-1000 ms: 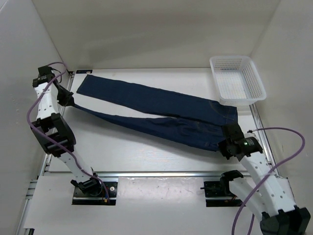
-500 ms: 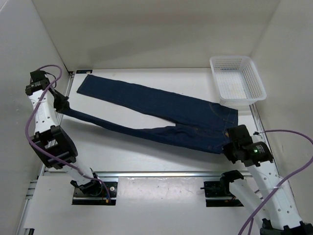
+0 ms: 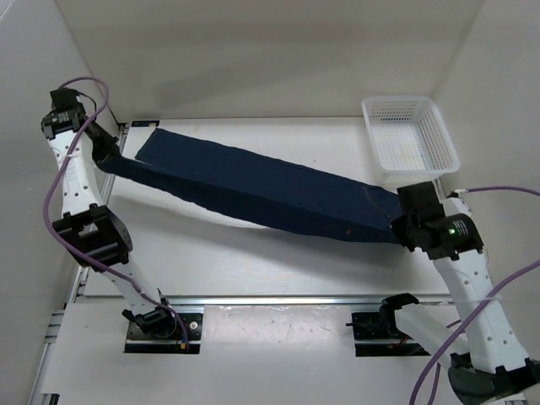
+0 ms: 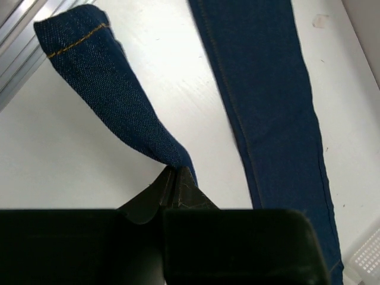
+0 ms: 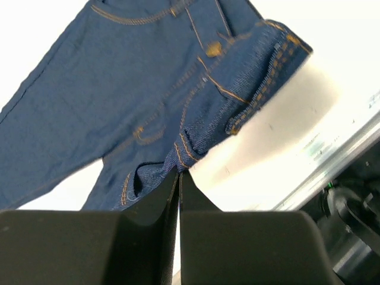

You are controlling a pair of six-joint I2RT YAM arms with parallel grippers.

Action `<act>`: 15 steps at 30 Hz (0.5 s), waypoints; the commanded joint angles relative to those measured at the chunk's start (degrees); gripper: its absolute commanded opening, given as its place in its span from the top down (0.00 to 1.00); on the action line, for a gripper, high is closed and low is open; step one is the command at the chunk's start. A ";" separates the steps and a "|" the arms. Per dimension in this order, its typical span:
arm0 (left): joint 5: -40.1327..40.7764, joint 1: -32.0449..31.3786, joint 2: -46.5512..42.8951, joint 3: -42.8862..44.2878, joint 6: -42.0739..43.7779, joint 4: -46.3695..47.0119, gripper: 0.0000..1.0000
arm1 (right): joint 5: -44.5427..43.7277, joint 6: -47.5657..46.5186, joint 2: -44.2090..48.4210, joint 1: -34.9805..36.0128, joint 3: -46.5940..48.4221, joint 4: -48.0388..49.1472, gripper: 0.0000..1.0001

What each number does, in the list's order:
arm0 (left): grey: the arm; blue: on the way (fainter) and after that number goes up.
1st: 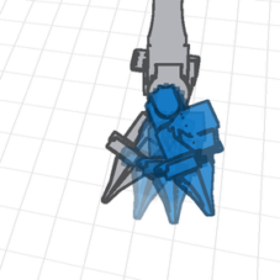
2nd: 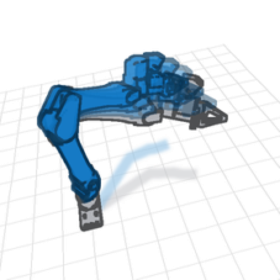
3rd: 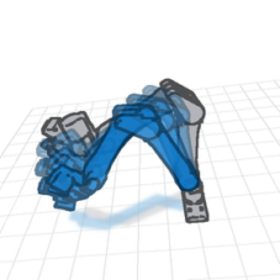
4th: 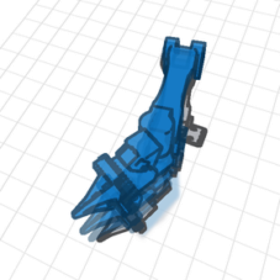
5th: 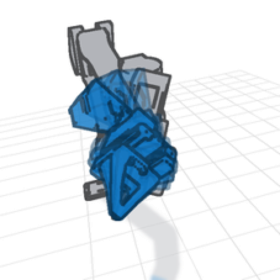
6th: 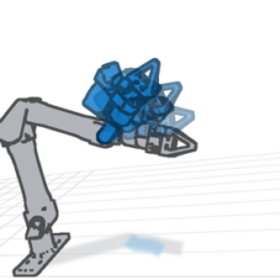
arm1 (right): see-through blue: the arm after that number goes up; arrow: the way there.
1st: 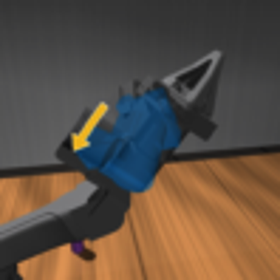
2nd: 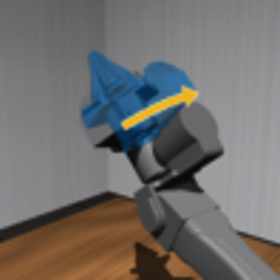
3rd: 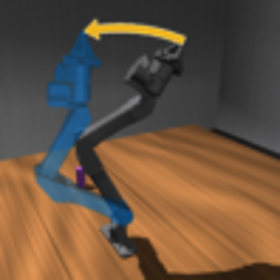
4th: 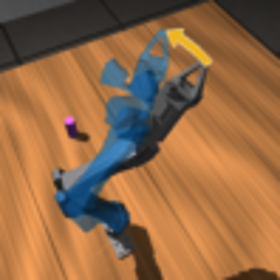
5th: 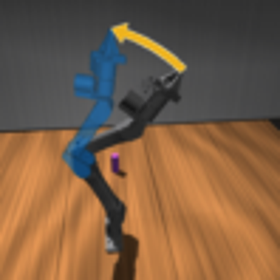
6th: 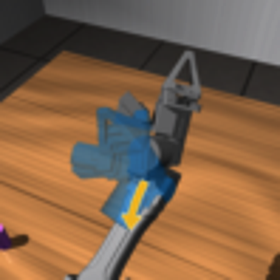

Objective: Fold and stack the trousers
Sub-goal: Fold the trousers

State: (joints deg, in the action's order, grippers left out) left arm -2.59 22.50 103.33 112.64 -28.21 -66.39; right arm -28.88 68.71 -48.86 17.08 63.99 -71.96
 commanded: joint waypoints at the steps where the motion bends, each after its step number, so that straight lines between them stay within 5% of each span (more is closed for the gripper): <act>1: 3.12 -1.23 6.41 7.84 2.36 3.82 0.90 | -10.32 -5.33 -4.12 -0.21 1.49 0.92 1.00; 9: 4.70 -4.30 20.94 26.37 1.14 1.88 0.90 | -15.06 -8.24 -18.79 -0.73 5.18 9.12 1.00; 15: 4.70 -5.36 28.33 32.38 1.14 3.28 0.90 | -15.85 -11.83 -25.66 -3.98 7.73 14.12 1.00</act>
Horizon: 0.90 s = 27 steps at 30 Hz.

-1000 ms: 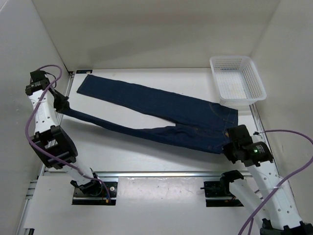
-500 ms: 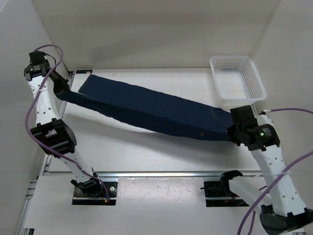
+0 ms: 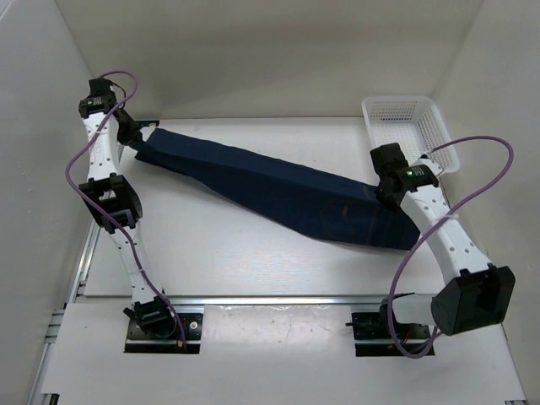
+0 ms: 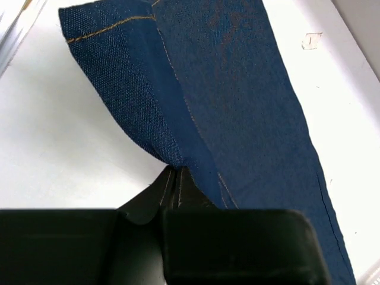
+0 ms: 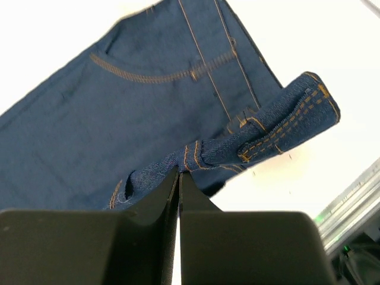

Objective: Fold and stack the trousers
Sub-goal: Fold the trousers

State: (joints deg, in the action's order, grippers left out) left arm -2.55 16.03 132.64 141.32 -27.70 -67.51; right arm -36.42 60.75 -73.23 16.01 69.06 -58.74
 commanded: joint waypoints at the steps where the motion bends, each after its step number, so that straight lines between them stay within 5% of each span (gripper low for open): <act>1: 4.66 0.50 -0.37 4.23 0.63 5.10 0.90 | -7.70 -5.10 -2.26 -2.91 3.18 1.60 1.00; 17: 7.64 0.49 1.22 6.52 3.53 7.56 0.90 | -6.12 -10.91 -14.56 -7.66 9.17 6.88 1.00; 24: 0.99 -0.03 6.74 12.46 -0.23 12.13 0.90 | -6.11 -10.92 -19.93 -9.33 10.92 8.03 1.00; 25: 0.01 -0.04 9.28 14.23 -1.12 14.05 0.88 | -6.11 -10.40 -21.15 -9.94 11.45 9.77 1.00; 27: -4.19 -1.52 11.14 16.53 -3.66 17.13 0.56 | -4.11 -10.91 -22.82 -11.00 11.97 11.45 0.94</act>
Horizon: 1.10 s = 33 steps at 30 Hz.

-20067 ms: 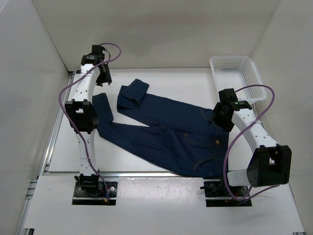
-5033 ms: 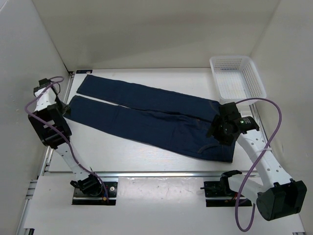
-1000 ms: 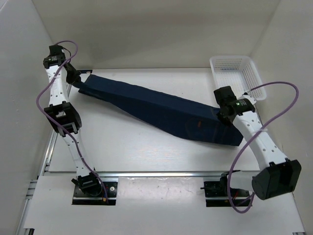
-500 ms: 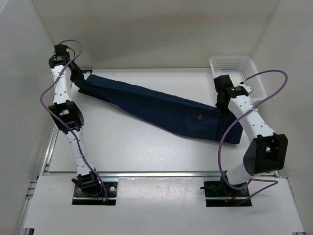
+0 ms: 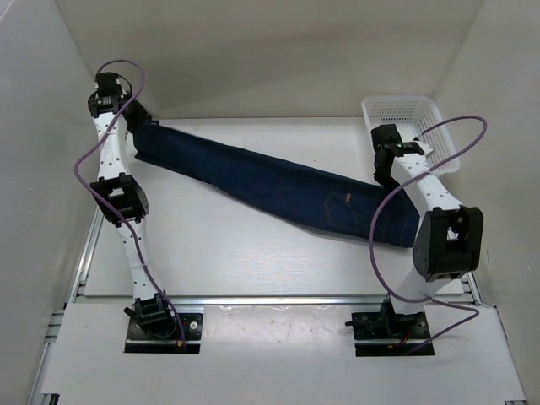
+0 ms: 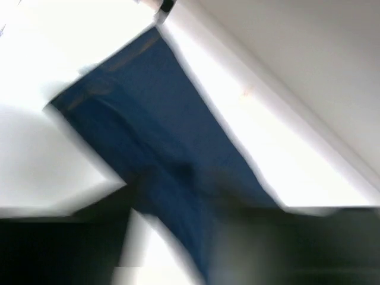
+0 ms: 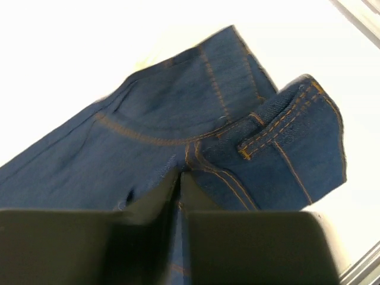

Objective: Fold and stack the trousers
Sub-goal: Fold the trousers

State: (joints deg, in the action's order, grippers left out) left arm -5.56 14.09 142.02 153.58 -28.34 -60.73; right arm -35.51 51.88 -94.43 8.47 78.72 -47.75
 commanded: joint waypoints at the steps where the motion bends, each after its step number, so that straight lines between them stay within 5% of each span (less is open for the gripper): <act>1: -2.34 -0.11 2.30 5.23 -3.65 11.85 0.14 | -3.97 -2.04 -3.55 -4.07 3.10 0.46 0.76; 2: -3.04 -0.63 2.82 5.85 -3.65 12.73 0.02 | -3.17 -2.04 -4.26 -4.60 4.94 0.98 0.62; 5: -1.65 -3.01 -0.14 4.38 -1.90 13.27 0.00 | 1.30 -5.81 -4.80 -4.60 6.62 1.86 0.23; 8: -0.50 -3.54 -5.49 -2.12 0.39 13.27 0.00 | 2.45 -7.32 -1.38 -4.08 5.23 1.87 0.14; 14: 3.71 -3.02 -14.91 -17.31 4.52 12.65 0.03 | 6.22 -8.63 8.37 -4.08 -3.90 1.87 0.13; 16: 4.67 -3.01 -18.43 -21.63 5.49 11.95 0.37 | 8.42 -9.68 11.89 -4.08 -6.46 1.87 0.19; 17: 6.25 -2.23 -19.40 -26.00 5.49 10.99 0.86 | 9.65 -9.69 12.77 -4.08 -7.52 0.74 0.22; 18: 6.27 -1.44 -20.80 -28.14 5.49 10.46 0.90 | 11.49 -9.69 14.26 -4.08 -10.05 -0.32 0.37; 20: 6.27 0.14 -20.81 -32.96 4.44 9.75 0.90 | 17.91 -8.99 15.85 -4.60 -13.40 -0.33 0.53; 21: 5.74 0.76 -20.21 -33.86 4.43 8.53 0.82 | 20.28 -8.12 17.25 -4.60 -16.81 -0.33 0.61; 22: 4.96 1.29 -19.50 -33.87 4.43 8.00 0.70 | 22.65 -7.59 17.79 -4.60 -18.50 -0.33 0.62; 23: 4.08 2.16 -18.54 -34.65 4.43 8.00 0.48 | 27.72 -6.62 18.40 -4.60 -19.99 -0.33 0.62; 25: 3.54 2.17 -15.12 -34.14 3.90 5.20 0.32 | 32.58 -5.39 18.41 -4.60 -24.55 0.28 0.50; 28: 2.32 2.70 -10.55 -31.94 3.20 4.66 0.30 | 39.34 -3.45 20.60 -5.83 -29.22 2.82 0.37; 33: 1.52 2.70 -2.72 -22.74 1.45 3.96 0.26 | 41.57 -3.53 21.92 -10.40 -33.10 4.86 0.31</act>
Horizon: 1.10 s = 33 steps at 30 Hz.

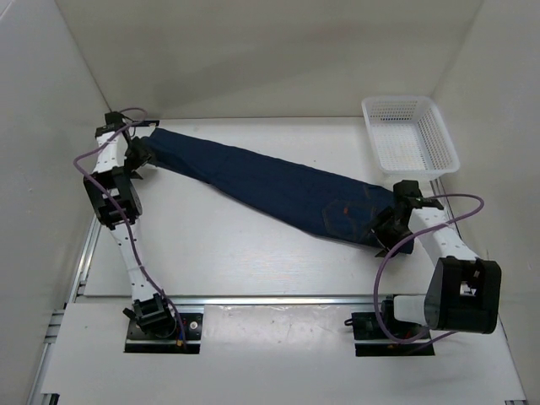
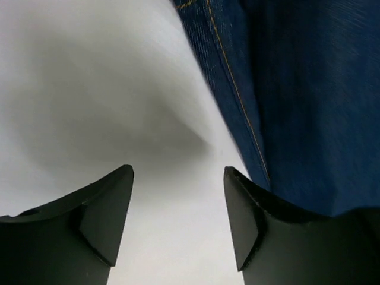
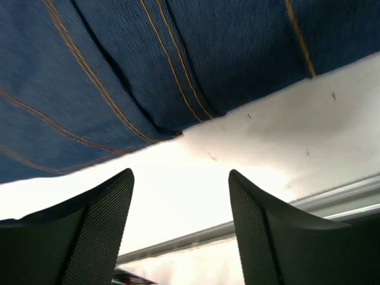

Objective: Fold and stack the trousers
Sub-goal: Fold the trousers

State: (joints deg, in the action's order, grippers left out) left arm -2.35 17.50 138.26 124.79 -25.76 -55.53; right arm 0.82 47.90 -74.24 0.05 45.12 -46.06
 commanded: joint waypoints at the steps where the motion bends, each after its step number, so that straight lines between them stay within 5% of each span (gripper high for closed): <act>1: -2.22 -0.71 2.18 7.38 -1.66 -1.25 0.25 | 5.24 -0.08 1.03 -3.12 0.49 3.17 0.30; 13: -4.59 -3.08 13.17 18.55 -6.50 -1.43 0.23 | 4.10 -0.61 -8.02 -7.44 2.33 7.30 0.30; 19: -6.44 -3.08 15.99 18.56 -7.64 -0.81 0.44 | 3.49 0.09 -12.86 -9.89 2.86 9.94 0.30; 24: -7.93 -3.08 17.22 20.93 -8.17 -0.20 0.86 | 5.07 0.09 -13.57 -12.35 1.64 11.17 0.30; 33: -5.21 -3.08 10.73 12.77 -7.02 0.42 0.90 | 12.00 -1.05 -11.02 -17.81 -1.97 13.10 0.21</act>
State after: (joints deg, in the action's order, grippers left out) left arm -10.00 14.83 152.20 141.25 -33.91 -52.62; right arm 9.93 47.72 -86.02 -17.21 44.31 -34.87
